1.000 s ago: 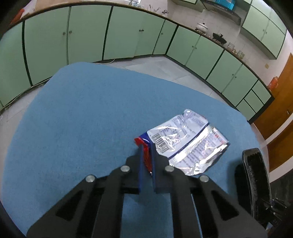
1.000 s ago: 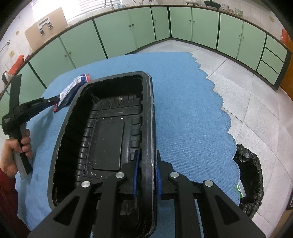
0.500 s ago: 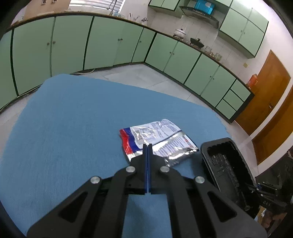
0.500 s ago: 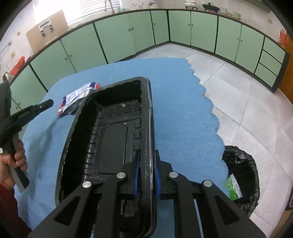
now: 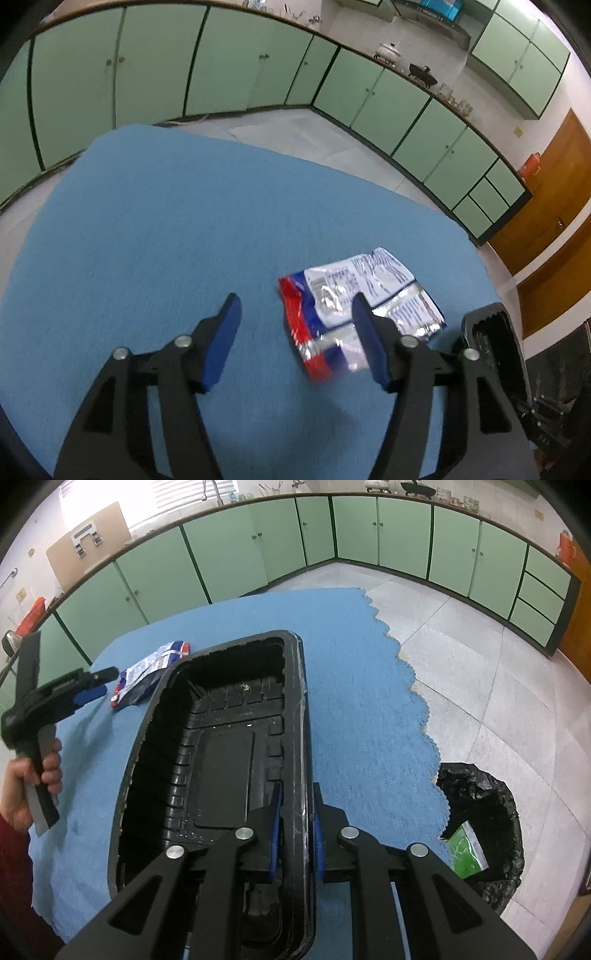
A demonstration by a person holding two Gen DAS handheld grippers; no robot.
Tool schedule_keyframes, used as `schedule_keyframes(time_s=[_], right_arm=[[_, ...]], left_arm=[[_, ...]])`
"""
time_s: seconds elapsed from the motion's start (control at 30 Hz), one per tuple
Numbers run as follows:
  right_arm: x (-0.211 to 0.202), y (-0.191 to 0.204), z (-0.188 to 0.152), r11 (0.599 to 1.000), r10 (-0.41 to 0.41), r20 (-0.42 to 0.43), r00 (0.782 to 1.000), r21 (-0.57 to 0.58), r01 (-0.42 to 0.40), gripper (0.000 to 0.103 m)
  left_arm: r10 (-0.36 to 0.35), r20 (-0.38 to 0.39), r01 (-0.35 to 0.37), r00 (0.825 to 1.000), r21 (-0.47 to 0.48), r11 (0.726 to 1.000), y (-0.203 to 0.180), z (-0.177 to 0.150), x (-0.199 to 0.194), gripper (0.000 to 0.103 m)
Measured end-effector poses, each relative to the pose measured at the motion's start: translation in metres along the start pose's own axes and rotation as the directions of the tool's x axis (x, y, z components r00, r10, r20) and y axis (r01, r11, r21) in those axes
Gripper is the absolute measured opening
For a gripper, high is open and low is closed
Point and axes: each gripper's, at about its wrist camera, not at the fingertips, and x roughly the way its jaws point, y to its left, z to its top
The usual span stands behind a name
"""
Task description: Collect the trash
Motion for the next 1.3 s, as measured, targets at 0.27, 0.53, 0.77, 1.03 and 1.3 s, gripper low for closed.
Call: schedule_keyframes(time_s=[0.27, 0.53, 0.77, 1.03, 1.3], right_arm=[[0.004, -0.001, 0.001, 1.000, -0.001, -0.009, 1.000, -0.001, 0.000, 0.015], [-0.001, 0.004, 0.001, 1.000, -0.020, 0.011, 1.000, -0.013, 0.020, 0.014], [-0.010, 0.005, 0.000, 1.000, -0.023, 0.028, 0.999, -0.008, 0.024, 0.014], [-0.036, 0.006, -0.003, 0.998, -0.049, 0.069, 0.996, -0.022, 0.050, 0.014], [-0.073, -0.016, -0.010, 0.997, -0.080, 0.122, 0.989, -0.011, 0.081, 0.013]], left_arm=[[0.006, -0.007, -0.006, 1.000, 0.071, 0.997, -0.011, 0.006, 0.019, 0.020], [0.024, 0.091, -0.034, 0.996, 0.114, 0.993, -0.020, -0.014, -0.014, 0.012], [0.059, 0.158, -0.076, 0.986, 0.102, 0.992, -0.028, -0.037, -0.060, 0.011], [0.058, 0.199, -0.089, 0.978, 0.154, 0.984, -0.062, -0.052, -0.096, 0.011], [-0.001, 0.222, -0.052, 0.975, 0.234, 0.971, -0.112, -0.069, -0.118, 0.011]])
